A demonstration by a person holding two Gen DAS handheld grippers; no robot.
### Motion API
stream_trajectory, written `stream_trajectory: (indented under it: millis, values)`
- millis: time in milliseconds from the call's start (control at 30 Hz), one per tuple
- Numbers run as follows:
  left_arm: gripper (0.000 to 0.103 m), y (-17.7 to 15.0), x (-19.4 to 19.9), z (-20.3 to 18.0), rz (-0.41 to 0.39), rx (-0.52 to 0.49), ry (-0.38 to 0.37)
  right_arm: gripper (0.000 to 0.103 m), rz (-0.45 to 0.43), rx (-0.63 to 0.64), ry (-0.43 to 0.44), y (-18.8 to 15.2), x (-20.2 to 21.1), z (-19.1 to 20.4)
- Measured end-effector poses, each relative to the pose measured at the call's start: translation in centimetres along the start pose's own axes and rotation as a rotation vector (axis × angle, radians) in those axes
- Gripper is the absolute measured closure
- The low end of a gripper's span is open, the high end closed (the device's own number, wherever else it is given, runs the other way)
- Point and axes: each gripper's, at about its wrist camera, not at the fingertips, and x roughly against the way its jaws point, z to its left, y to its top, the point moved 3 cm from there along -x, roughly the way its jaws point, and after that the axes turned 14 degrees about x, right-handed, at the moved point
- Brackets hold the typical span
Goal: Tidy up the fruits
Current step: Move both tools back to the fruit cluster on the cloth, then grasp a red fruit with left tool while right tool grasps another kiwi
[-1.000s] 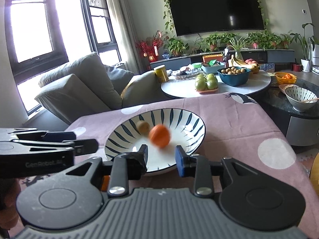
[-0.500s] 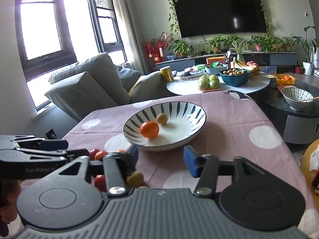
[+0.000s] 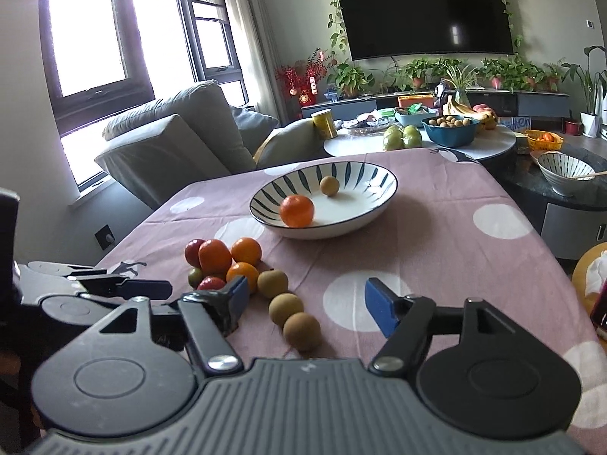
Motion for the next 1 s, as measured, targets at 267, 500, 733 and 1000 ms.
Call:
stream_trajectory:
  millis: [267, 500, 733, 1000]
  values:
    - [0.065, 0.3, -1.0, -0.4, 0.029, 0.022, -0.006, 0.057, 0.005, -0.022, 0.001, -0.7, -0.1, -0.5]
    - [0.066, 0.5, -1.8, -0.7, 0.036, 0.032, 0.001, 0.056, 0.019, -0.016, 0.011, -1.1, -0.2, -0.4]
    - [0.075, 0.6, -1.8, -0.6, 0.038, 0.039, -0.016, 0.056, 0.053, 0.021, 0.033, -1.6, -0.8, 0.5]
    - [0.075, 0.2, -0.6, -0.2, 0.031, 0.034, -0.023, 0.07, 0.087, 0.044, 0.041, -1.6, -1.5, 1.0]
